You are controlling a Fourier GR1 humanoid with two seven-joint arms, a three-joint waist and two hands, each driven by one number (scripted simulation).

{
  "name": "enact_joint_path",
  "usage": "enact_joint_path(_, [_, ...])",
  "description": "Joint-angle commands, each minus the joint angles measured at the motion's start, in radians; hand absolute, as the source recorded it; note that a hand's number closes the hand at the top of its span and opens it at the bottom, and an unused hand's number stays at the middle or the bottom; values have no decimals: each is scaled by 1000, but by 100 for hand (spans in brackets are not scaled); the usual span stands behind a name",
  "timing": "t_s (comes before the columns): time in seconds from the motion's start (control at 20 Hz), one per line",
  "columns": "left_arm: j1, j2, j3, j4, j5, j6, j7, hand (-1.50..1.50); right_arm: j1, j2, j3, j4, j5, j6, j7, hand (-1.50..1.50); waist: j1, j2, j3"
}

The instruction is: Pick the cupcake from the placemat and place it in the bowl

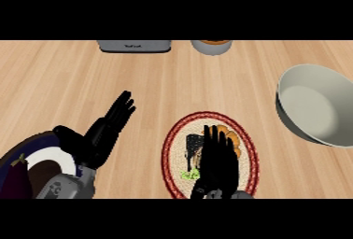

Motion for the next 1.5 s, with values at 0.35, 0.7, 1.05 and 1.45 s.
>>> enact_joint_path(0.35, [26,-15,21,-8,-25,-17,3,0,-11,19,17,140,37,-89,144,-150,0,1,0])
enact_joint_path(0.7, [-6,-53,41,35,-55,-29,-17,0,-49,19,-35,200,27,-120,99,-150,-2,2,0])
enact_joint_path(1.05, [-8,-75,69,40,-63,-46,19,0,-35,19,-85,217,33,-162,-5,150,-6,1,1])
enact_joint_path(1.45, [11,-43,133,-51,-50,-101,97,0,-16,19,4,261,90,-199,-55,150,0,0,1])
